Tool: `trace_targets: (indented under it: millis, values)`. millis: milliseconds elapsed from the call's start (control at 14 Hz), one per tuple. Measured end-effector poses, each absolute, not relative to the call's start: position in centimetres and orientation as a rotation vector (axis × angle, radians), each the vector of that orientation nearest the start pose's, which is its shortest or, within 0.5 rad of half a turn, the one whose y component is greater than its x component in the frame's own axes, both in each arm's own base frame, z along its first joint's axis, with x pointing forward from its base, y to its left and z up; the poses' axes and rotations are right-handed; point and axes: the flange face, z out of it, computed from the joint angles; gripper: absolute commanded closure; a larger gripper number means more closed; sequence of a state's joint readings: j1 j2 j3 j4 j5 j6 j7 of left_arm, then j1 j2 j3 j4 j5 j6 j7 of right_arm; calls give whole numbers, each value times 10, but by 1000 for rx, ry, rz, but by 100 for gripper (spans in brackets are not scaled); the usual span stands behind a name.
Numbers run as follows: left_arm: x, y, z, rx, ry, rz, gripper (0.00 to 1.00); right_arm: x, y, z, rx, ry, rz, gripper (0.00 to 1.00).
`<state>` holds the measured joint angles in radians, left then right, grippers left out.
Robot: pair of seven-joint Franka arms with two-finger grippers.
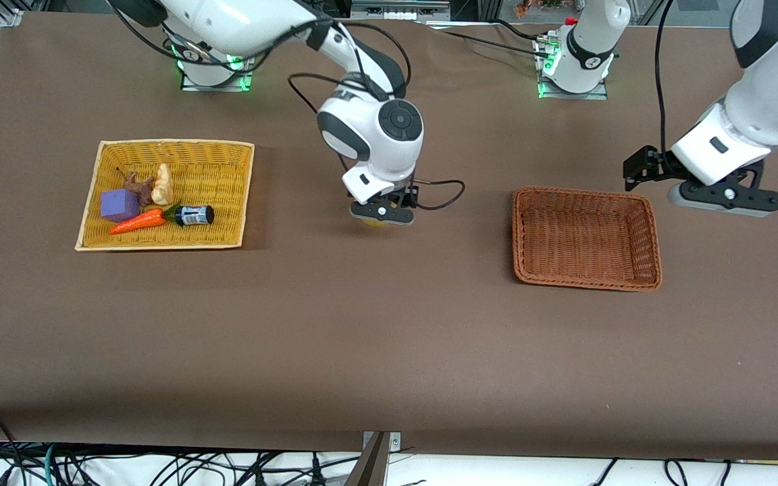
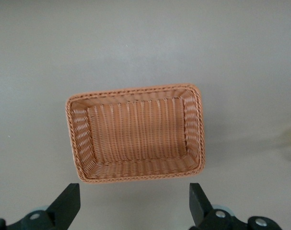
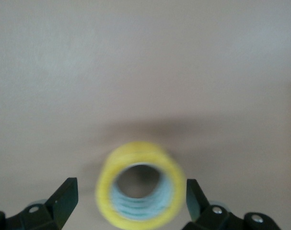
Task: Transfer tape with both arms
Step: 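Lift the tape with the right gripper while the left gripper approaches, then set the tape on the table with the right gripper and withdraw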
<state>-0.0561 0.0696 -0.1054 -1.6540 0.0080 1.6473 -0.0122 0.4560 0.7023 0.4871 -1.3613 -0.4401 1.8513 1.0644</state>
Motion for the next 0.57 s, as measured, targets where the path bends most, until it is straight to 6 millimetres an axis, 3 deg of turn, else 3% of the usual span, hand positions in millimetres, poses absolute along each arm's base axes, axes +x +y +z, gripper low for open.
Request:
trace_targets:
  millis: [214, 429, 571]
  values:
    - [564, -130, 533, -3189, 320, 227, 0, 550, 430, 396, -3337, -54, -12, 0]
    - [569, -172, 502, -3262, 384, 302, 0, 605, 327, 432, -3330, -187, 48, 0]
    - [579, -200, 466, -3314, 345, 341, 0, 635, 247, 455, -3269, -224, 97, 0]
